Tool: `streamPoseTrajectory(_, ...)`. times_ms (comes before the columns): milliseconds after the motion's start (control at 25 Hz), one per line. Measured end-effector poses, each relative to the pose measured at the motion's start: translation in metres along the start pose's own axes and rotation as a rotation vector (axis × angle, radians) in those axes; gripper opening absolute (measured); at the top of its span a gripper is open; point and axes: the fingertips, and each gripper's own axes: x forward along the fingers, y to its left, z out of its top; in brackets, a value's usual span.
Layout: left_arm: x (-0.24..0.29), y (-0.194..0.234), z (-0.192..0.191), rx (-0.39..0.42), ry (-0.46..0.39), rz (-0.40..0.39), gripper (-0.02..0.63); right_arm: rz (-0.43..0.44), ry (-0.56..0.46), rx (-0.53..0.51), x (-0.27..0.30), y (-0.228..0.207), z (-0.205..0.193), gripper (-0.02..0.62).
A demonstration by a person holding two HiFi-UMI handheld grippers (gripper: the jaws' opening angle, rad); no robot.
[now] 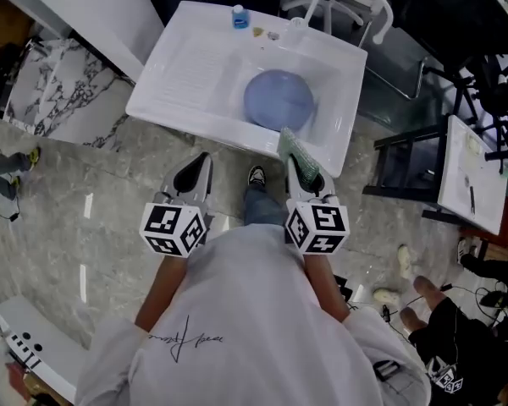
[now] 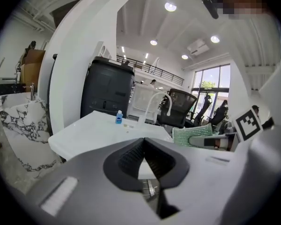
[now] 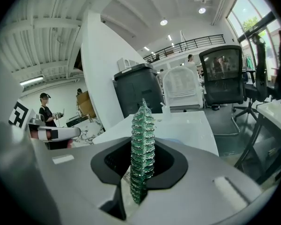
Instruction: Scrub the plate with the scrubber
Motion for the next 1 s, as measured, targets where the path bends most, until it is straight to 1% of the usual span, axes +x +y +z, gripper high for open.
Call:
streamPoseTrajectory(120,0.035,0.012,0.013,0.005,0.019,0.03,0.049,0.038,0.033,0.032,0.036,-0.016,0.01,0.052)
streamPoseTrajectory(240,0.071,0.02,0.014,0.014,0.084,0.062,0.049,0.076,0.057,0.065,0.065,-0.031,0.02,0.052)
streamPoseTrajectory(400,0.107,0.029,0.011,0.004,0.146,0.06,0.049,0.102,0.085,0.075,0.094,-0.047,0.026,0.054)
streamPoseTrajectory(560,0.136,0.035,0.003,0.02,0.21,0.041,0.049,0.171,0.145,0.082,0.116,-0.054,0.017,0.054)
streamPoseTrajectory(680,0.155,0.037,-0.007,0.039,0.26,0.027,0.049,0.216,0.224,0.034,0.131,-0.058,0.001,0.054)
streamPoseTrajectory(760,0.168,0.042,-0.013,0.047,0.292,0.033,0.049,0.265,0.275,-0.009,0.143,-0.056,-0.009,0.066)
streamPoseTrajectory(880,0.184,0.053,-0.019,0.026,0.331,0.073,0.049,0.31,0.316,-0.017,0.159,-0.055,-0.018,0.066)
streamPoseTrajectory(1000,0.203,0.053,-0.02,0.006,0.356,0.062,0.049,0.315,0.324,0.0,0.166,-0.059,-0.019,0.066)
